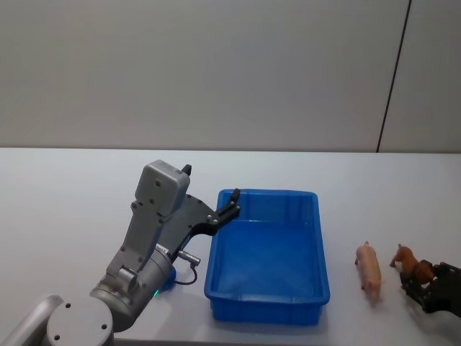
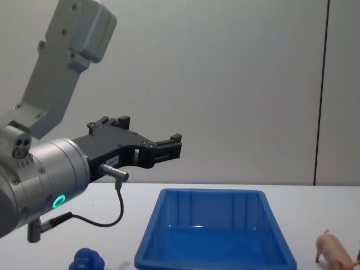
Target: Pick up the two dolls from the table and place them into the box.
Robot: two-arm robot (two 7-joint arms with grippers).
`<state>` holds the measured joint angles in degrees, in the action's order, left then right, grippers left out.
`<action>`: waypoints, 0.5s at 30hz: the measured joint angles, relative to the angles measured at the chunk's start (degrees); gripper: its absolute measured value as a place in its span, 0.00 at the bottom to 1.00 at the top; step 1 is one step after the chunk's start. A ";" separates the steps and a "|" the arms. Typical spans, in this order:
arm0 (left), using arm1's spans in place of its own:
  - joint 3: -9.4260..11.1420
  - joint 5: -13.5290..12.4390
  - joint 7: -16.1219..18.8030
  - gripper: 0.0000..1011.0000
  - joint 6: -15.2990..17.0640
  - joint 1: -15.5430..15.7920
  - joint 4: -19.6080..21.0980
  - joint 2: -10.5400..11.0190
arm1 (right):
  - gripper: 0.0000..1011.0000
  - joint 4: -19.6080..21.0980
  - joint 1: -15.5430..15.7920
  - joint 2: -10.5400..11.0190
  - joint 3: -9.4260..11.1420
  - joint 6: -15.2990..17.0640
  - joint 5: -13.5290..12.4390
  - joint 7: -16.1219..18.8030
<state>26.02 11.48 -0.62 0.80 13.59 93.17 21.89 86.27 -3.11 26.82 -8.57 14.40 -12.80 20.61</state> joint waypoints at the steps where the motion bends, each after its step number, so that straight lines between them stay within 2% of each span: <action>1: 0.00 0.00 0.00 0.99 0.00 0.00 0.00 0.00 | 0.46 0.00 -0.01 -0.03 -0.01 -0.09 0.00 -0.17; 4: 0.00 0.00 0.00 0.99 0.00 0.00 0.00 0.00 | 0.43 0.20 -0.06 -0.13 -0.01 -0.61 -0.15 -0.64; 15: 0.00 0.00 0.00 0.99 0.00 0.00 0.00 0.00 | 0.43 1.90 -0.66 -0.59 0.43 -4.18 -1.99 -2.54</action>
<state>26.02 11.48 -0.62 0.80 13.59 93.17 21.89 88.17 -3.77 26.23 -8.14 10.23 -14.79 18.06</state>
